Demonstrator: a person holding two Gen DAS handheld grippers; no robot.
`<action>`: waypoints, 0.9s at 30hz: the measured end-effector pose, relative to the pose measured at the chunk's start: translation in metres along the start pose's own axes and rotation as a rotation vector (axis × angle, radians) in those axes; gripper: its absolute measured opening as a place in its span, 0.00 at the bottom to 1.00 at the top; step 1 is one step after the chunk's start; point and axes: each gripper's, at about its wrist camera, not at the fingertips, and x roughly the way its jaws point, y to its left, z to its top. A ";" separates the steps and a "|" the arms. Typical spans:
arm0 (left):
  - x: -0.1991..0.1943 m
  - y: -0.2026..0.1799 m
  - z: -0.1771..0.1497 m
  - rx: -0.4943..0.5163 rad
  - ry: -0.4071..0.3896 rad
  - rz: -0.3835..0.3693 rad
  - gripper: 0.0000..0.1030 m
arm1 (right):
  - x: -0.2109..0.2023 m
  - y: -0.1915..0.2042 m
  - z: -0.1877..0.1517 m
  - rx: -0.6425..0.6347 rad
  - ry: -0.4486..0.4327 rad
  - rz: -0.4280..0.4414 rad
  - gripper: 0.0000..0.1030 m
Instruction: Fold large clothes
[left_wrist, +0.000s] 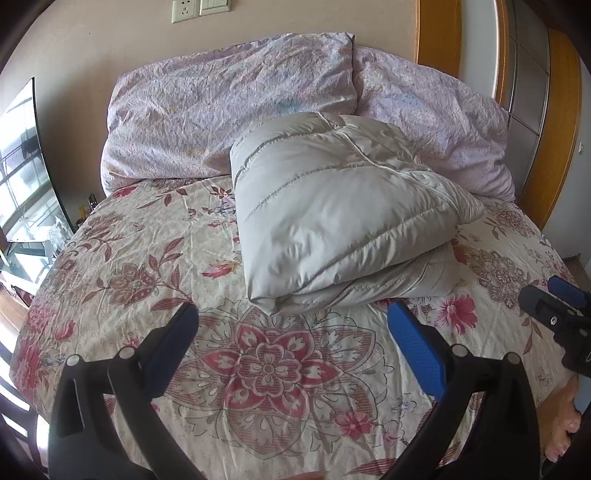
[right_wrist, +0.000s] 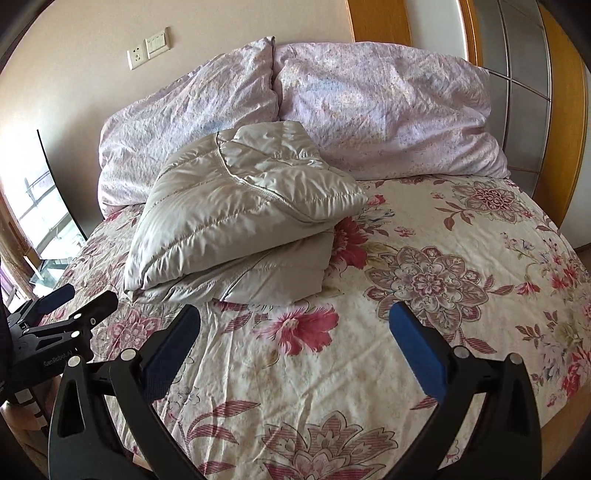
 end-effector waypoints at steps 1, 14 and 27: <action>0.000 0.001 -0.001 -0.003 0.005 -0.003 0.98 | 0.000 0.001 -0.001 -0.005 0.005 0.001 0.99; -0.004 0.001 -0.002 -0.012 0.032 -0.015 0.98 | -0.006 0.004 0.001 0.022 0.058 0.065 0.99; -0.016 -0.005 -0.001 0.001 0.030 -0.040 0.98 | -0.014 0.008 0.002 0.024 0.065 0.090 0.99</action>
